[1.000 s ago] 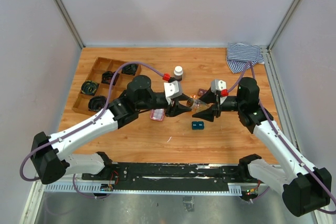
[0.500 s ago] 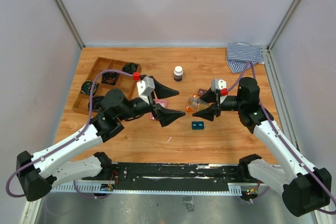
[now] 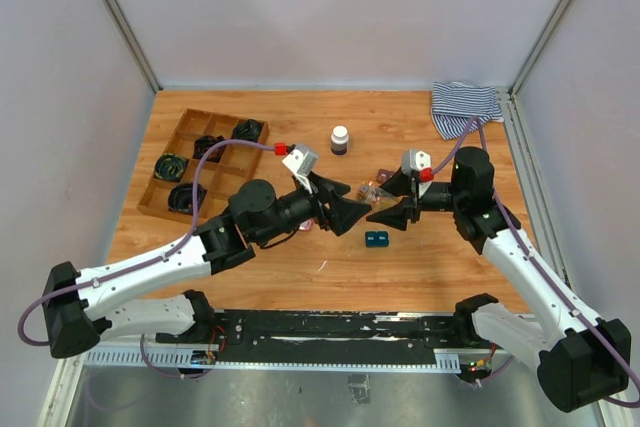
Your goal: Sort the pills into containers
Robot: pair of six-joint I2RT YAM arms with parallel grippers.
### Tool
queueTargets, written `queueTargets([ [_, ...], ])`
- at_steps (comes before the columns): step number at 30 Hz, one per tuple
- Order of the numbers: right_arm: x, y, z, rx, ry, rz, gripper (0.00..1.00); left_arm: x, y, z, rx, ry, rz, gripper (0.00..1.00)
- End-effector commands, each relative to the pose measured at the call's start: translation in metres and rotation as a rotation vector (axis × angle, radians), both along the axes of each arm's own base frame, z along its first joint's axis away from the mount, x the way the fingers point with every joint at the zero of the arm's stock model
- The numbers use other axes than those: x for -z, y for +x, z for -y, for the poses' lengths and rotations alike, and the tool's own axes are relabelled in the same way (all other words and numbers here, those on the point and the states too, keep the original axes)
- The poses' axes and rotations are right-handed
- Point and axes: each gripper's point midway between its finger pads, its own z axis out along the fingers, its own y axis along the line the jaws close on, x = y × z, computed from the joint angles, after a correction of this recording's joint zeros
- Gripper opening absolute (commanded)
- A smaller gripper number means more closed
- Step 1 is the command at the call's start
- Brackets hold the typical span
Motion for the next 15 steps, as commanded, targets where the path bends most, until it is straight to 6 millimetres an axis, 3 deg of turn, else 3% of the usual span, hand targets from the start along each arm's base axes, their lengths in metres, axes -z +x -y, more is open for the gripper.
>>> queueTargets([
  [1,-0.007,0.007,0.004,0.024,0.007,0.022,0.01,-0.002,0.024,-0.002,-0.136,0.034,-0.017,0.82],
  [7,-0.007,0.007,0.004,0.023,0.007,0.02,0.01,-0.004,0.029,0.01,-0.131,0.044,-0.027,0.78],
  [15,-0.009,0.006,0.004,0.021,0.01,0.028,0.01,-0.003,0.024,0.026,-0.062,0.063,-0.033,0.59],
])
